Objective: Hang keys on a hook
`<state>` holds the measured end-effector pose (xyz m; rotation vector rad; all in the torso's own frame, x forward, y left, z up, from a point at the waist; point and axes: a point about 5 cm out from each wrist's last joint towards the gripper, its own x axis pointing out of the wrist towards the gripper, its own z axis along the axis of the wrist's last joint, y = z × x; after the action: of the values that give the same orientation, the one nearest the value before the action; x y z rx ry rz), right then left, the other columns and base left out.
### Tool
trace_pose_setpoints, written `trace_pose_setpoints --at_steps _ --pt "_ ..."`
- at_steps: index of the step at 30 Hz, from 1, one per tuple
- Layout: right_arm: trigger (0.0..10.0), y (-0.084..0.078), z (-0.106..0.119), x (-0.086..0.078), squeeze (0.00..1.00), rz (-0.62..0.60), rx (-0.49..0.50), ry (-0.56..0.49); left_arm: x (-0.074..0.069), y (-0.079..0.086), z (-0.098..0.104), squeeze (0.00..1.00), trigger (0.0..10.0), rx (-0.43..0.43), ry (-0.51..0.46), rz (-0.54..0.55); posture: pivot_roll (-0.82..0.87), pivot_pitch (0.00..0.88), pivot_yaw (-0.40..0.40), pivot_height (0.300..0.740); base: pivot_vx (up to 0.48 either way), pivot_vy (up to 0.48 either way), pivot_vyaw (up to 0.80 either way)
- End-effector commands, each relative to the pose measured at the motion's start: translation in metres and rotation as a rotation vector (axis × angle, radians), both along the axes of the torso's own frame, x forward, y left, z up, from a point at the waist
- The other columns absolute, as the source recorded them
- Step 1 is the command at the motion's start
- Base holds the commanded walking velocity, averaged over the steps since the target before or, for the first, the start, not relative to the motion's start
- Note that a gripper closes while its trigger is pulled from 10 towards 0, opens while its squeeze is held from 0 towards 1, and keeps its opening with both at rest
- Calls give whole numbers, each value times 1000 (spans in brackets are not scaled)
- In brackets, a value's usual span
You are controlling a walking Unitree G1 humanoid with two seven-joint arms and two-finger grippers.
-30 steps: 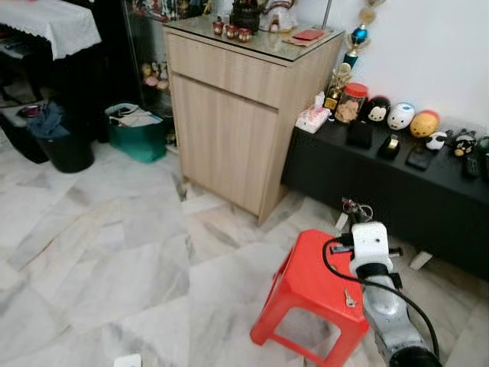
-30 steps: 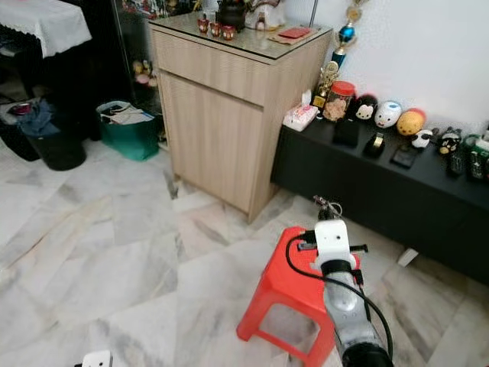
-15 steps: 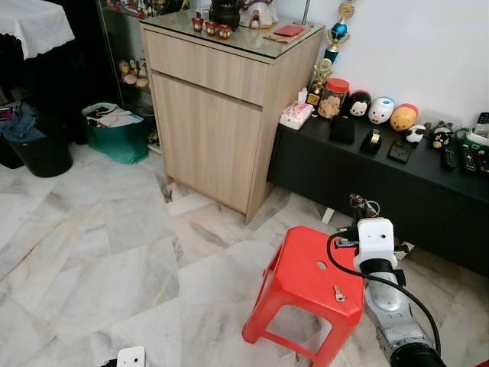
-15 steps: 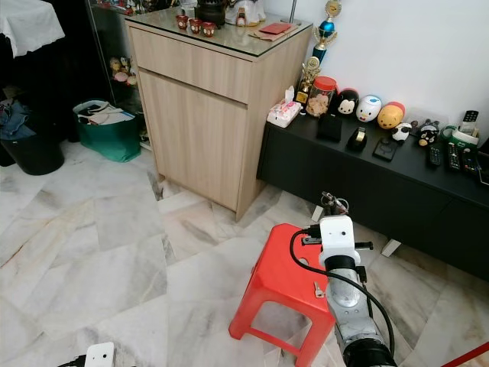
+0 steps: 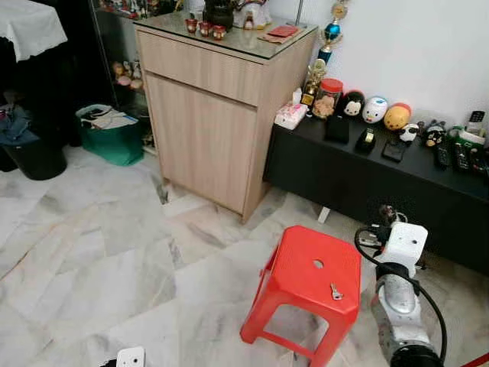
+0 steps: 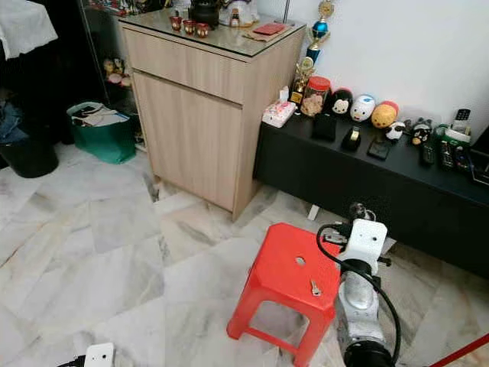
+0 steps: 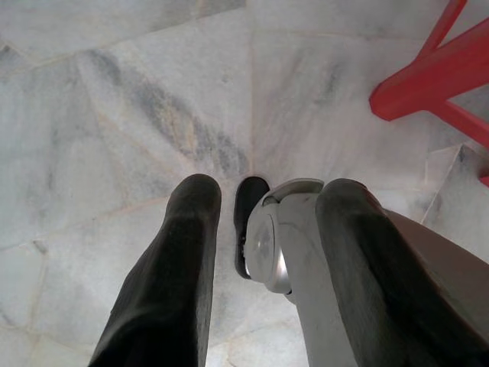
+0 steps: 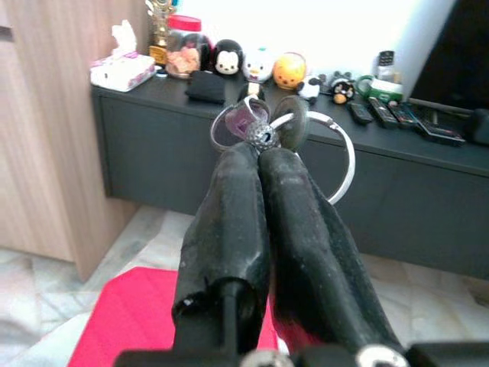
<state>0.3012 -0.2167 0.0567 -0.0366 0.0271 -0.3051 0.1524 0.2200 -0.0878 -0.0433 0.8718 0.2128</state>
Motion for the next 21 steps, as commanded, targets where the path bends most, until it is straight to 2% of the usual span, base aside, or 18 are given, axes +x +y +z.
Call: trace_pose_setpoints --at_steps 1,5,7,8,10,14,21 --pt "10000 -3 7 3 0 18 -45 -25 -5 -5 -3 0 10000 -10 23 -20 77 0 -132 718 0 0 0" --pt "10000 -2 13 4 0 60 -153 -39 -5 -5 -3 0 10000 -12 26 -20 74 0 -131 718 0 0 0" --pt "10000 0 16 3 0 98 -233 -52 -6 -5 -4 0 10000 -13 26 -21 72 0 -130 718 0 0 0" --pt "10000 4 20 3 0 144 -325 -73 -6 -5 -4 0 10000 -14 27 -27 72 0 -131 718 0 0 0" --pt "10000 8 21 1 0 179 -385 -85 -6 -5 -4 0 10000 -14 28 -29 70 0 -130 718 0 0 0" --pt "10000 11 21 -1 0 207 -435 -92 -7 -6 -4 0 10000 -15 30 -32 73 0 -131 718 0 0 0" --pt "10000 10 19 0 0 183 -428 -79 -7 -6 -4 0 10000 -12 28 -39 75 0 -127 718 0 -74 0"
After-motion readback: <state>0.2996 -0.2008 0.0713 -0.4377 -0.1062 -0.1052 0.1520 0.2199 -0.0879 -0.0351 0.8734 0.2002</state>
